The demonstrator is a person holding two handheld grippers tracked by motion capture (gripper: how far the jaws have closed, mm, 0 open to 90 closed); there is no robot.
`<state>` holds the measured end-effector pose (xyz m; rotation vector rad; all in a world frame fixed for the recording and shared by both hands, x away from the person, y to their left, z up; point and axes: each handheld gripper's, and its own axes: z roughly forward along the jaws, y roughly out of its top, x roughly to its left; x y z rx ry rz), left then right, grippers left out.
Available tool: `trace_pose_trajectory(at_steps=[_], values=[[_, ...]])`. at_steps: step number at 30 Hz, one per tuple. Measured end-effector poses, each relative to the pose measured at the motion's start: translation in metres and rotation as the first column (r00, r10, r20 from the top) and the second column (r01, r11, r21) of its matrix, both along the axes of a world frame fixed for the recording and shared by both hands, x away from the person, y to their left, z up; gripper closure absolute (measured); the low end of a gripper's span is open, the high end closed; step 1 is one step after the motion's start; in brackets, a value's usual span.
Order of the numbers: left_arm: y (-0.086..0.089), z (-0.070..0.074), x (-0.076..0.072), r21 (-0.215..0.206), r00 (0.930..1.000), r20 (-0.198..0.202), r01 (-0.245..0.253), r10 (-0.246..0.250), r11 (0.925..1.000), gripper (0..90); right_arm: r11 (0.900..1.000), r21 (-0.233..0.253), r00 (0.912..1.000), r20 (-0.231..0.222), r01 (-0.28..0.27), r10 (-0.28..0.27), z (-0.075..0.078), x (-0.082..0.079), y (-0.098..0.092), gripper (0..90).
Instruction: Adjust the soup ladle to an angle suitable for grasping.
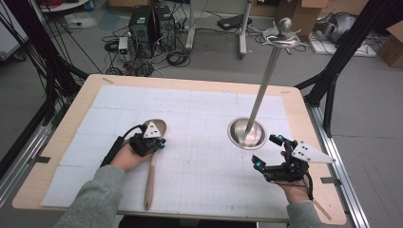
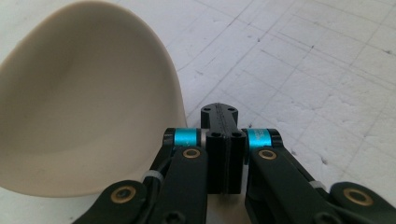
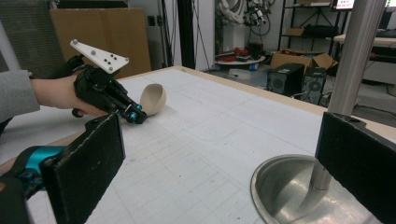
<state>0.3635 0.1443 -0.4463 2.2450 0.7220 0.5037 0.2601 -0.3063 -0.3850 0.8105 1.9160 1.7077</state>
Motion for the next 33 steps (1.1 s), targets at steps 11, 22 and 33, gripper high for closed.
trace_pose_trajectory(at_steps=[11,22,33], values=[[0.012,0.003,-0.004,0.037,1.0000,0.001,-0.002,0.002,0.9993,90.0,1.000,0.006,0.9999,-0.001,0.013,-0.013,0.000,-0.004,-0.005,0.1],[0.040,0.002,-0.015,0.024,0.9988,0.003,-0.048,0.048,0.9985,90.0,1.000,0.004,0.9999,-0.001,0.014,-0.014,-0.001,-0.004,-0.006,0.1],[0.053,0.004,-0.027,0.064,0.9982,0.006,-0.060,0.059,0.9962,90.0,1.000,0.000,0.9999,-0.004,0.011,-0.011,-0.001,-0.004,-0.005,0.1]])
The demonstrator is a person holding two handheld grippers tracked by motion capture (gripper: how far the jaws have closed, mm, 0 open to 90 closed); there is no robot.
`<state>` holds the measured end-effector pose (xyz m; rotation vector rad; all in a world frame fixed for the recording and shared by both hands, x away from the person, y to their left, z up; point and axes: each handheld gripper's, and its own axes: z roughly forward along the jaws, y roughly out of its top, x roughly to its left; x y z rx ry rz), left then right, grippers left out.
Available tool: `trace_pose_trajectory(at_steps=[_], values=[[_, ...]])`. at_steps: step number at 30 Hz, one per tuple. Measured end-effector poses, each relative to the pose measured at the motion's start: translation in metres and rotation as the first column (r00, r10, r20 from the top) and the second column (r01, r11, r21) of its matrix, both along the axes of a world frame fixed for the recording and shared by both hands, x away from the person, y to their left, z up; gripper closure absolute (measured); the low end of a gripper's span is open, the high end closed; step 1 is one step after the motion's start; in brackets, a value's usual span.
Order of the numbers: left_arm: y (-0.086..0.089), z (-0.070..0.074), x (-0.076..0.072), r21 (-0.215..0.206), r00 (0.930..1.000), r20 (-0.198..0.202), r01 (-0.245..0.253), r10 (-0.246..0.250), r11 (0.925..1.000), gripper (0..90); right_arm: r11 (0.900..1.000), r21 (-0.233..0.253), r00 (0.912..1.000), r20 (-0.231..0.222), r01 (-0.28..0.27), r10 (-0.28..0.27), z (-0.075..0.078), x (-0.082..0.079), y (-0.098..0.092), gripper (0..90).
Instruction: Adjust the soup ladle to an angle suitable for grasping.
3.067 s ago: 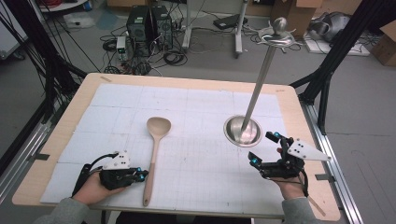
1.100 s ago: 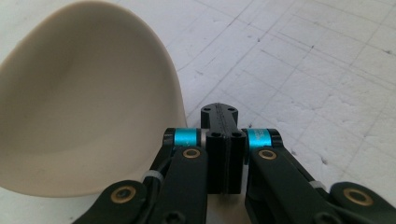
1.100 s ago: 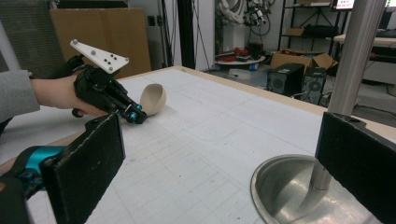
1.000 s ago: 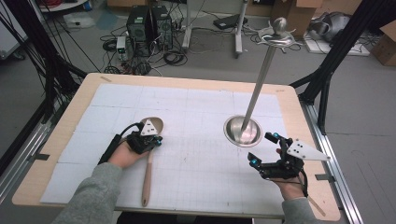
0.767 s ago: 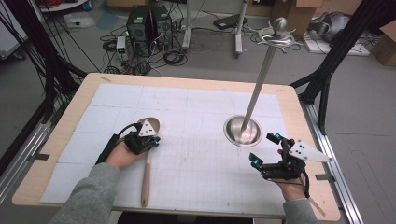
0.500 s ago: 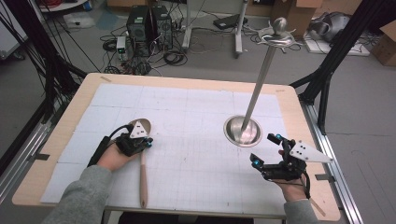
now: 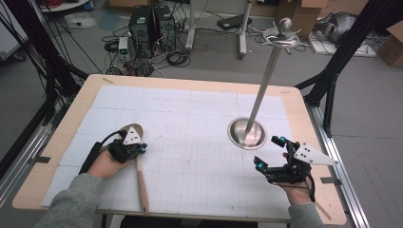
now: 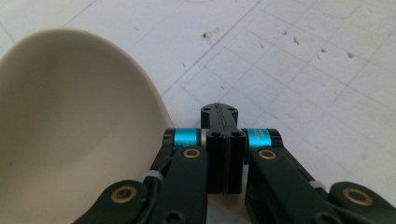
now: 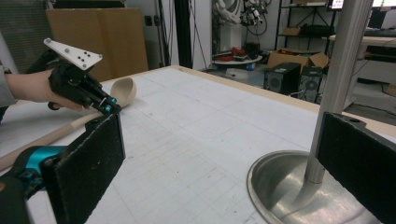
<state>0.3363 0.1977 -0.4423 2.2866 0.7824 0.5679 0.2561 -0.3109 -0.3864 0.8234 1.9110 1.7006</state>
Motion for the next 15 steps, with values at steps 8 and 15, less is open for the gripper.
trace_pose_trajectory(at_steps=[8,15], values=[[0.015,-0.002,-0.006,-0.048,0.9998,-0.009,-0.019,0.019,0.9987,90.0,1.000,0.001,1.0000,-0.007,0.003,-0.003,0.000,0.000,0.001,0.1],[0.017,-0.001,-0.014,-0.110,0.9988,0.046,-0.012,0.017,0.9938,90.0,1.000,-0.002,0.9999,-0.011,-0.010,0.010,-0.002,0.006,0.006,0.1]])
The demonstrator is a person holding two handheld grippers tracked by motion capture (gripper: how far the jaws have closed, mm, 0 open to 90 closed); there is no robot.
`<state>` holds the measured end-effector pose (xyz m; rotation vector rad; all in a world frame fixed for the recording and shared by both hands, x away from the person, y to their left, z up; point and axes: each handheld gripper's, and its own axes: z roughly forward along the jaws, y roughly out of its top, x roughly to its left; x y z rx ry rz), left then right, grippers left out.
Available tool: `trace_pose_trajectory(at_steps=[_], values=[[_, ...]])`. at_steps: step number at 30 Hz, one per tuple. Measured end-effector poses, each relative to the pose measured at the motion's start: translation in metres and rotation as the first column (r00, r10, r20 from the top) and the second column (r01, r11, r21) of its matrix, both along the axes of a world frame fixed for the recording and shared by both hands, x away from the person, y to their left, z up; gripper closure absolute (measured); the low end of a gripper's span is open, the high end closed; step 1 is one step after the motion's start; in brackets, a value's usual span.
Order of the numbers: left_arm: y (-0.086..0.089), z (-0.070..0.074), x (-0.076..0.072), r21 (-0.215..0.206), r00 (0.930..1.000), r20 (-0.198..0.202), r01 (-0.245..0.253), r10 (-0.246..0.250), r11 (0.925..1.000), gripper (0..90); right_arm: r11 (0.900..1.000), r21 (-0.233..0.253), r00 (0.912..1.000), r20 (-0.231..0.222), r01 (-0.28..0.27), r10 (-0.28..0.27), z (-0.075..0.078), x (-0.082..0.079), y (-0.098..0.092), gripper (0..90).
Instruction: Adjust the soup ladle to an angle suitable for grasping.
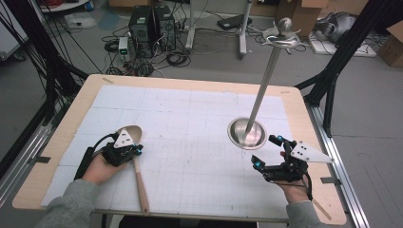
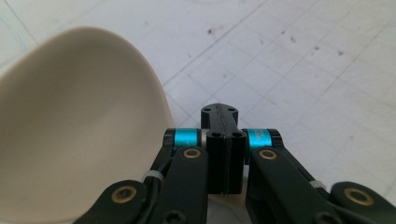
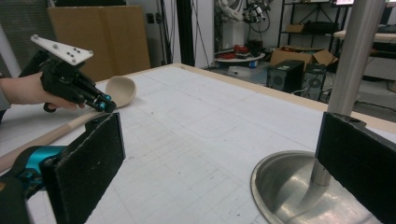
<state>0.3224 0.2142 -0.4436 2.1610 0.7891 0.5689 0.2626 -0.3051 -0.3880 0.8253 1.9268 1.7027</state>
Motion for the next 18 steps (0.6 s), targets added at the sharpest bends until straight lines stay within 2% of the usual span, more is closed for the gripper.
trace_pose_trajectory(at_steps=[3,4,5,6,7,8,9,10,13,14,15,16,18], values=[[0.003,0.003,-0.006,-0.024,0.9998,0.019,0.004,-0.003,0.9997,89.9,1.000,-0.003,1.0000,0.000,-0.006,0.006,0.000,0.002,0.002,0.1],[0.008,0.008,-0.014,-0.058,0.9994,0.032,0.012,-0.010,0.9982,90.0,1.000,-0.004,0.9999,-0.001,-0.014,0.014,0.000,0.004,0.004,0.1],[0.008,0.008,-0.014,-0.058,0.9994,0.032,0.012,-0.010,0.9982,89.9,1.000,-0.001,0.9999,-0.009,-0.014,0.014,0.000,0.004,0.004,0.1],[0.012,0.013,-0.023,-0.086,0.9990,0.042,0.018,-0.015,0.9961,90.0,1.000,0.001,0.9999,-0.001,-0.017,0.017,0.000,0.006,0.005,0.1],[0.012,0.013,-0.023,-0.086,0.9990,0.042,0.018,-0.015,0.9961,89.9,1.000,0.001,0.9999,-0.001,-0.017,0.017,0.000,0.006,0.005,0.1],[0.016,0.016,-0.035,-0.115,0.9982,0.054,0.032,-0.026,0.9929,89.9,1.000,-0.001,0.9997,-0.002,-0.024,0.024,-0.001,0.008,0.007,0.1],[0.017,0.017,-0.041,-0.122,0.9977,0.058,0.041,-0.034,0.9917,89.9,1.000,-0.002,0.9996,-0.001,-0.027,0.027,-0.001,0.009,0.008,0.1],[0.017,0.017,-0.041,-0.122,0.9977,0.058,0.041,-0.034,0.9917,89.9,1.000,-0.004,0.9996,0.000,-0.027,0.027,-0.001,0.009,0.009,0.1],[0.019,0.019,-0.060,-0.128,0.9951,0.066,0.081,-0.073,0.9884,89.9,1.000,-0.003,0.9996,0.001,-0.030,0.030,0.000,0.010,0.011,0.1],[0.019,0.019,-0.072,-0.131,0.9931,0.064,0.106,-0.099,0.9857,89.8,0.999,-0.002,0.9995,-0.003,-0.032,0.032,0.000,0.010,0.013,0.1],[0.019,0.019,-0.072,-0.131,0.9931,0.064,0.106,-0.099,0.9857,89.9,0.999,-0.002,0.9995,-0.003,-0.032,0.032,0.000,0.010,0.013,0.1],[0.018,0.020,-0.083,-0.121,0.9896,0.066,0.135,-0.128,0.9835,89.8,0.999,-0.004,0.9994,0.007,-0.033,0.033,0.001,0.011,0.014,0.1],[0.018,0.019,-0.088,-0.121,0.9877,0.063,0.149,-0.143,0.9814,89.9,0.999,-0.005,0.9993,0.007,-0.036,0.036,0.001,0.011,0.015,0.1]])
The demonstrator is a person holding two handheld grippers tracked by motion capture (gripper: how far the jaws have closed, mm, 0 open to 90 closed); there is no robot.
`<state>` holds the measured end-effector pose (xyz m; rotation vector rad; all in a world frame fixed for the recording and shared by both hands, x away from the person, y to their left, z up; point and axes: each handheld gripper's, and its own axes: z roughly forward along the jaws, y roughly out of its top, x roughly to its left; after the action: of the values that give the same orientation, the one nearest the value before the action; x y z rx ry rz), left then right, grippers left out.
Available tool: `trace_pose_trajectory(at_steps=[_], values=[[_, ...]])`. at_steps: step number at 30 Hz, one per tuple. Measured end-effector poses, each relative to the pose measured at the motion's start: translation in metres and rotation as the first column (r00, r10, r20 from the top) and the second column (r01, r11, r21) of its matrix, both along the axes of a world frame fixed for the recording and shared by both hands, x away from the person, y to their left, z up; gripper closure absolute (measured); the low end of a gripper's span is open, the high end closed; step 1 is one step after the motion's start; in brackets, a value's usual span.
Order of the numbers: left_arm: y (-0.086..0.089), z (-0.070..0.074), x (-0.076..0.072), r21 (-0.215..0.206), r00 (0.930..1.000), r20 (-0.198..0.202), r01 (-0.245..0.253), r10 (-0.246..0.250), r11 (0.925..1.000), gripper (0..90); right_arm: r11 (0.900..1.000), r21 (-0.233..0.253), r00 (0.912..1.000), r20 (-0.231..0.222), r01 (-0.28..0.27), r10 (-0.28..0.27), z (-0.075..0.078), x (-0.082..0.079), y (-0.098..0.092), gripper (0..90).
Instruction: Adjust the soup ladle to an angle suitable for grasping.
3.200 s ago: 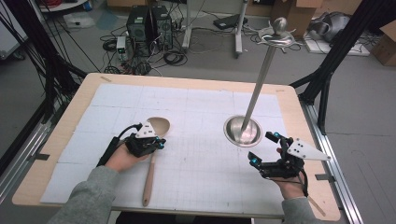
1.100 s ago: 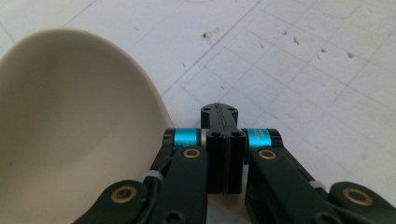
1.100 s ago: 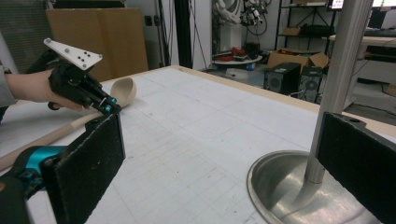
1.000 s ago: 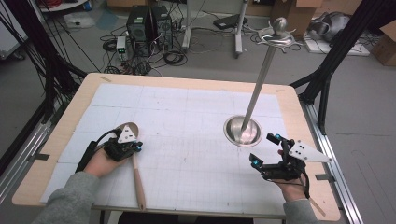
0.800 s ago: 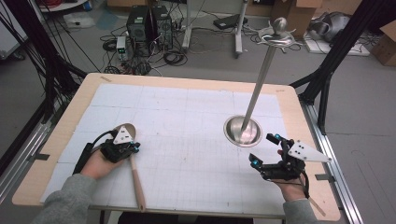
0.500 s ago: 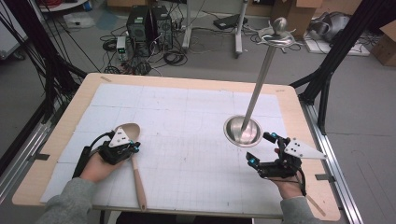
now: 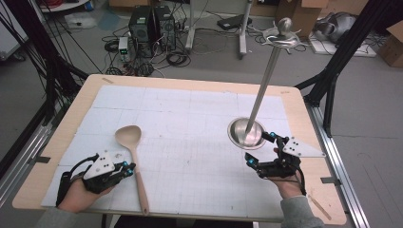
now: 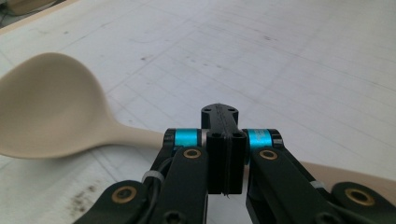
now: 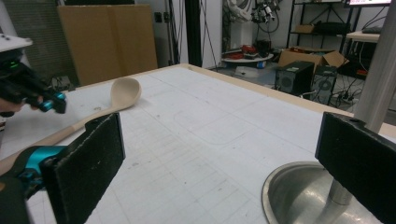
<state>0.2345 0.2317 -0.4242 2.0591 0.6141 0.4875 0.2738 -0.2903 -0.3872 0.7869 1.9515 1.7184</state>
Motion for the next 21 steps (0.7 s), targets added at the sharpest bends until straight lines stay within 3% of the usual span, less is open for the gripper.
trace_pose_trajectory(at_steps=[2,6,12,13,17,21], values=[[0.000,-0.003,-0.011,0.013,0.9990,-0.015,0.043,-0.043,0.9990,89.8,1.000,0.000,1.0000,0.001,0.001,-0.001,0.000,0.001,0.001,0.1],[0.002,-0.009,-0.020,0.010,0.9954,-0.035,0.090,-0.089,0.9959,89.8,1.000,0.002,1.0000,0.000,-0.003,0.003,0.000,0.002,0.002,0.1],[0.002,-0.014,-0.024,0.015,0.9908,-0.059,0.123,-0.122,0.9923,89.8,1.000,0.002,1.0000,0.000,-0.003,0.003,0.000,0.003,0.002,0.1],[0.001,-0.017,-0.027,0.021,0.9868,-0.067,0.149,-0.148,0.9886,89.8,1.000,0.004,1.0000,-0.002,-0.002,0.002,0.000,0.002,0.002,0.1],[0.000,-0.020,-0.029,0.030,0.9814,-0.087,0.174,-0.171,0.9842,89.8,1.000,0.006,1.0000,-0.004,0.000,0.000,0.000,0.002,0.001,0.1],[-0.001,-0.025,-0.033,0.039,0.9695,-0.118,0.221,-0.215,0.9745,89.8,1.000,0.004,1.0000,0.000,0.000,0.000,0.000,0.002,0.001,0.1]])
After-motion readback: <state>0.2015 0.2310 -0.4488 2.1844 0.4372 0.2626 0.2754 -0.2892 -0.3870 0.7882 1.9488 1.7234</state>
